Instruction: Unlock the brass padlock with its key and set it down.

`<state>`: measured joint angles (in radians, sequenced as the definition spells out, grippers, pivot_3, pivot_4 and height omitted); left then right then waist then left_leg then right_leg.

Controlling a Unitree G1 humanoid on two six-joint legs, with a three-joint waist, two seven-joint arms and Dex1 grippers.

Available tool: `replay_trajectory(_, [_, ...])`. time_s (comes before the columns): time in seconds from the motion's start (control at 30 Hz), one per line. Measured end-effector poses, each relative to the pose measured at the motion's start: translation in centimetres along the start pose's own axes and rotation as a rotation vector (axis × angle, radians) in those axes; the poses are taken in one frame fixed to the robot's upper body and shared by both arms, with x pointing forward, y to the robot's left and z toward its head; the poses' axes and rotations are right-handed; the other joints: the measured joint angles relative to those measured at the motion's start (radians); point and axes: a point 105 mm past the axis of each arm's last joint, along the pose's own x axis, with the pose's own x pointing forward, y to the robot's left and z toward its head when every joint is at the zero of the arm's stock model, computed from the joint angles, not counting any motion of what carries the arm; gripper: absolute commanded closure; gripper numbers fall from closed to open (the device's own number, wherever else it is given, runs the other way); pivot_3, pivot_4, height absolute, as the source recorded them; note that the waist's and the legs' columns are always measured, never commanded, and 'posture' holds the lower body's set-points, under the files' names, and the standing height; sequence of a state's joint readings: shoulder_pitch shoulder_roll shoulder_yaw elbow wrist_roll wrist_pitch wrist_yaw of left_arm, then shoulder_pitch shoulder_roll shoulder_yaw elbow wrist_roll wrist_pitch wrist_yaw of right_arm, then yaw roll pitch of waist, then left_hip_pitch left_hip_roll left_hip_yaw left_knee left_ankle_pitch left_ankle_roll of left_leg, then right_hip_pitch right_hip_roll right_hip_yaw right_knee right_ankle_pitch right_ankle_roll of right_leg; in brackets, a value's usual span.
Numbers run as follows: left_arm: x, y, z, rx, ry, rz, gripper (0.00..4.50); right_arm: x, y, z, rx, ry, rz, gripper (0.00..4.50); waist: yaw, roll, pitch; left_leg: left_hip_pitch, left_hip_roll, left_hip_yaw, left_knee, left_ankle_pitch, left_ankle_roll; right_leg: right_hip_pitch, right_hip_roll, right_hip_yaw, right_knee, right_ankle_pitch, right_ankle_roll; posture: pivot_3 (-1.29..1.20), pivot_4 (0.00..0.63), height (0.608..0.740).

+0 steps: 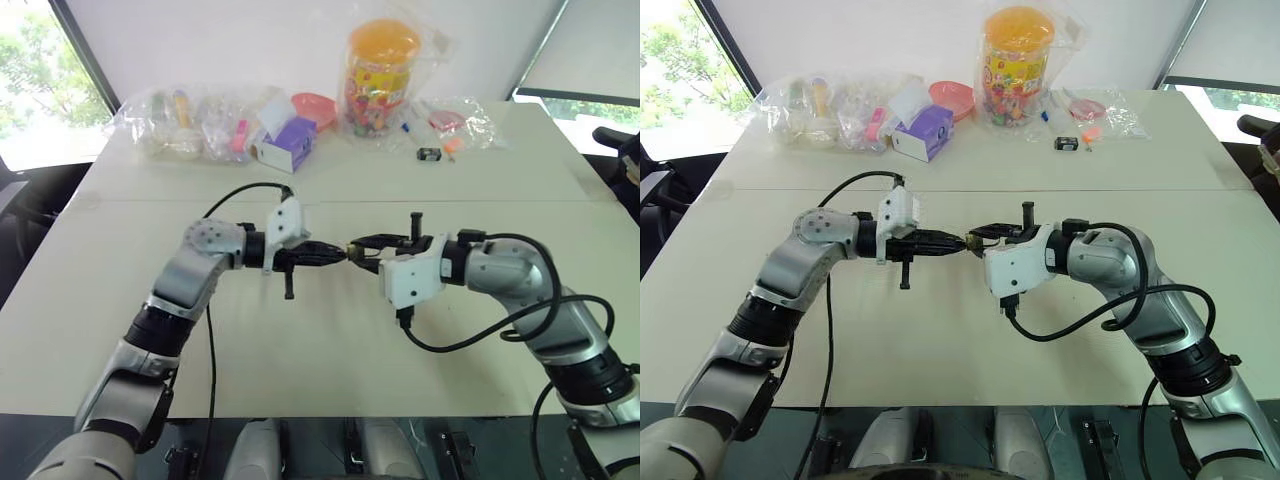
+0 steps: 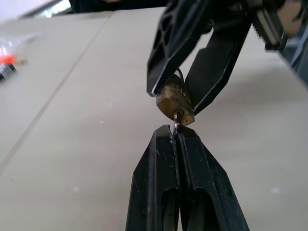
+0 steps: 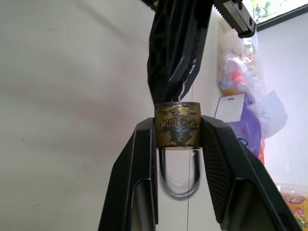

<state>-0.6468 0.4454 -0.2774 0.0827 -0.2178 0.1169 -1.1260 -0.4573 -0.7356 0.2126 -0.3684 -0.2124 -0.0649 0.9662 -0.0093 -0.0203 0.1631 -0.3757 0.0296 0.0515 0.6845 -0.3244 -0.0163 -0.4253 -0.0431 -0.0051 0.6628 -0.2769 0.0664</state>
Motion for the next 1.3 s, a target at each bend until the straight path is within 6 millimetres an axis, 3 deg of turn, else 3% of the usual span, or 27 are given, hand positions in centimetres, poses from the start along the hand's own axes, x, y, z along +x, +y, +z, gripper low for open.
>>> replay_trajectory(0.13, [0.9,0.4,-0.3,0.264,-0.003,0.073,4.46,0.1,-0.6,0.2,-0.007,-0.017,-0.008,3.80,0.001,0.000,0.000,0.000,0.000,0.000,0.000,0.000,0.000,0.000,0.000,0.000,0.000,0.000,0.000,0.00,0.150,0.740])
replay_trajectory(0.23, [0.7,0.8,-0.4,0.285,-0.009,0.099,4.46,0.5,0.0,0.9,-0.009,-0.058,0.028,3.80,-0.002,0.000,0.000,0.000,0.000,0.000,0.000,0.000,0.000,0.000,0.000,0.000,0.000,0.000,0.000,0.00,0.150,0.740])
replay_trajectory(0.37, [0.1,1.4,0.0,0.055,-0.045,0.124,4.46,0.9,0.7,1.3,-0.014,-0.087,0.067,3.80,-0.002,0.000,0.000,0.000,0.000,0.000,0.000,0.000,0.000,0.000,0.000,0.000,0.000,0.000,0.000,0.00,0.150,0.740])
replay_trajectory(0.5, [-1.3,0.3,0.9,-0.351,-0.102,0.020,4.46,0.9,0.8,0.9,-0.009,-0.080,0.073,3.80,-0.003,0.000,0.000,0.000,0.001,-0.001,0.000,0.000,0.000,0.000,0.000,0.000,0.001,0.000,0.000,0.00,0.150,0.740])
replay_trajectory(0.6, [-2.6,-0.3,1.1,-0.534,-0.105,-0.039,4.46,0.8,0.9,0.6,-0.002,-0.071,0.078,3.80,-0.004,0.000,0.000,0.000,0.001,-0.001,0.000,0.000,0.000,0.000,0.000,0.000,0.001,0.000,0.000,0.00,0.150,0.740])
replay_trajectory(0.7, [-2.8,-0.4,1.0,-0.616,-0.107,-0.043,3.58,0.8,0.9,0.5,0.000,-0.068,0.079,3.80,-0.001,0.000,0.000,0.000,0.000,-0.001,0.000,0.000,0.000,0.000,0.000,0.000,0.001,0.000,0.000,0.00,0.150,0.740])
replay_trajectory(0.87, [-2.7,0.0,1.0,-0.650,-0.096,-0.021,1.10,0.8,0.9,0.5,0.004,-0.072,0.079,3.80,-0.001,0.000,0.000,0.000,0.000,-0.001,0.000,0.000,0.000,0.000,0.000,0.000,0.000,0.000,0.000,0.00,0.150,0.740])
replay_trajectory(1.3, [-1.5,0.0,1.0,-0.713,-0.138,-0.003,1.10,0.8,0.6,0.6,0.001,-0.076,0.074,3.80,-0.002,0.000,0.000,0.000,0.000,-0.001,0.000,0.000,0.000,0.000,-0.001,0.000,0.001,0.000,0.000,0.00,0.150,0.740])
